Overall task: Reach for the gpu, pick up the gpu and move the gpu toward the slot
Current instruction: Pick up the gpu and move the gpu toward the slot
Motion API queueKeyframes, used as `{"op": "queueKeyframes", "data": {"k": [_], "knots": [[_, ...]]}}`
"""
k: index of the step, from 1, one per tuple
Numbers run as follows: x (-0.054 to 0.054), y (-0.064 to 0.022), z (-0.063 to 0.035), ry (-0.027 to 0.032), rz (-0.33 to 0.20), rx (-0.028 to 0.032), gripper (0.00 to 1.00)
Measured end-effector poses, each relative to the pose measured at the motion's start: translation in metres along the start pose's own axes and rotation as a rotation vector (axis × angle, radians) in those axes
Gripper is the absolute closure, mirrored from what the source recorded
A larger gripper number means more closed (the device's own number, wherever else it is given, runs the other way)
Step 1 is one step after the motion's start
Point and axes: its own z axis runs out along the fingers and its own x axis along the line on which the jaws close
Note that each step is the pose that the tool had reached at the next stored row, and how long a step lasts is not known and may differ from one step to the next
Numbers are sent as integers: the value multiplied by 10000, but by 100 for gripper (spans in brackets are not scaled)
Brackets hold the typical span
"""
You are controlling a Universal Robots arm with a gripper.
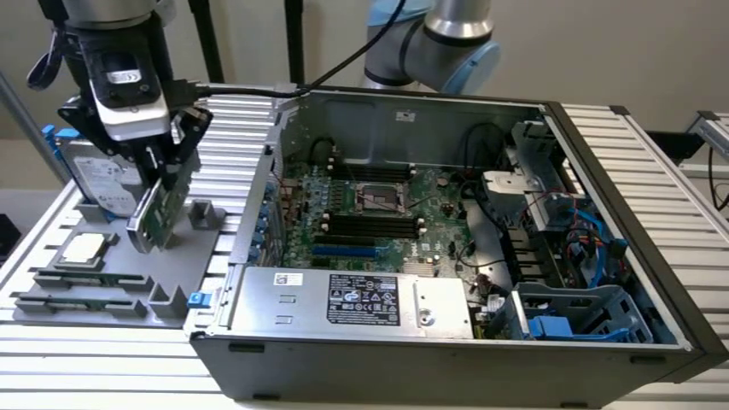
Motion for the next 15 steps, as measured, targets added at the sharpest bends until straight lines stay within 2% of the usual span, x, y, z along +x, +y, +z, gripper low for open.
{"op": "queueKeyframes", "data": {"k": [7,15], "knots": [[-164,-2,-327,17,0,0,74],[-502,-1,-706,50,-2,-12,74]]}}
